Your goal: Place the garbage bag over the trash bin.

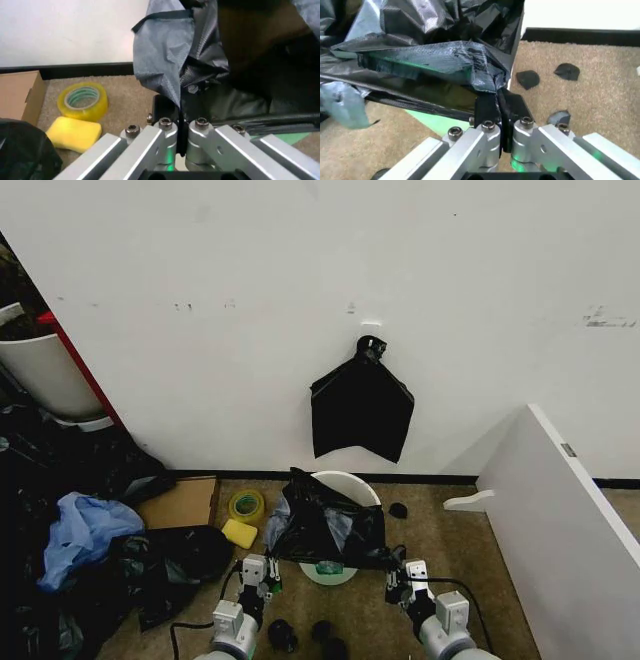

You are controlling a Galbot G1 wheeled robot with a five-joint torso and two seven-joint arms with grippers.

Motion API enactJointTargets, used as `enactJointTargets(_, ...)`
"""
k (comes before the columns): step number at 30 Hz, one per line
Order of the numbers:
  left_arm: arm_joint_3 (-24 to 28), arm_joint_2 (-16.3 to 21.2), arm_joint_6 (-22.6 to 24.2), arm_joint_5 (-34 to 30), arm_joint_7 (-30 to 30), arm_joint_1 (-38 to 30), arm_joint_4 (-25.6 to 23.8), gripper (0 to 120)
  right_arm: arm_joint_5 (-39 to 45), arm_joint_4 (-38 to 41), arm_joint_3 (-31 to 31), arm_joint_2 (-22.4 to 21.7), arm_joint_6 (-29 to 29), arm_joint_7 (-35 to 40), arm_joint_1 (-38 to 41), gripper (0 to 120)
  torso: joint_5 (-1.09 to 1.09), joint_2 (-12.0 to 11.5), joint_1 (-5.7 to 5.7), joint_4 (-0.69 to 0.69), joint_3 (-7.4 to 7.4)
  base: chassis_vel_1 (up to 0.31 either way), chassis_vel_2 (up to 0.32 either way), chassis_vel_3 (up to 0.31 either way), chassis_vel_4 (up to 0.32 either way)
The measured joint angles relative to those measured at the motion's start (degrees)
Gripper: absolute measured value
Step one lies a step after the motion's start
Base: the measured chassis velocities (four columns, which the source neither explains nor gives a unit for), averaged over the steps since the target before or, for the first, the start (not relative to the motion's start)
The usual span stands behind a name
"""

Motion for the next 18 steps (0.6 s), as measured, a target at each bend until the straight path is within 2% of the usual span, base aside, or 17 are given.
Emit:
enactJointTargets(7,0.14,-0.44,3.15,0.09,0.01,0.3,1.34,0,-3.5,-4.26,0.05,0.81,0.03,0.01,0.38,0,0.01,0.0,0.0,0.0,0.0,0.0,0.0,0.0,0.0)
enactJointTargets(18,0.14,-2.53,3.33,-0.58,0.03,-3.88,6.97,0,-8.06,-10.55,0.66,3.34,5.13,-3.69,3.28,0,0.0,0.0,0.0,0.0,0.0,0.0,0.0,0.0,0.0)
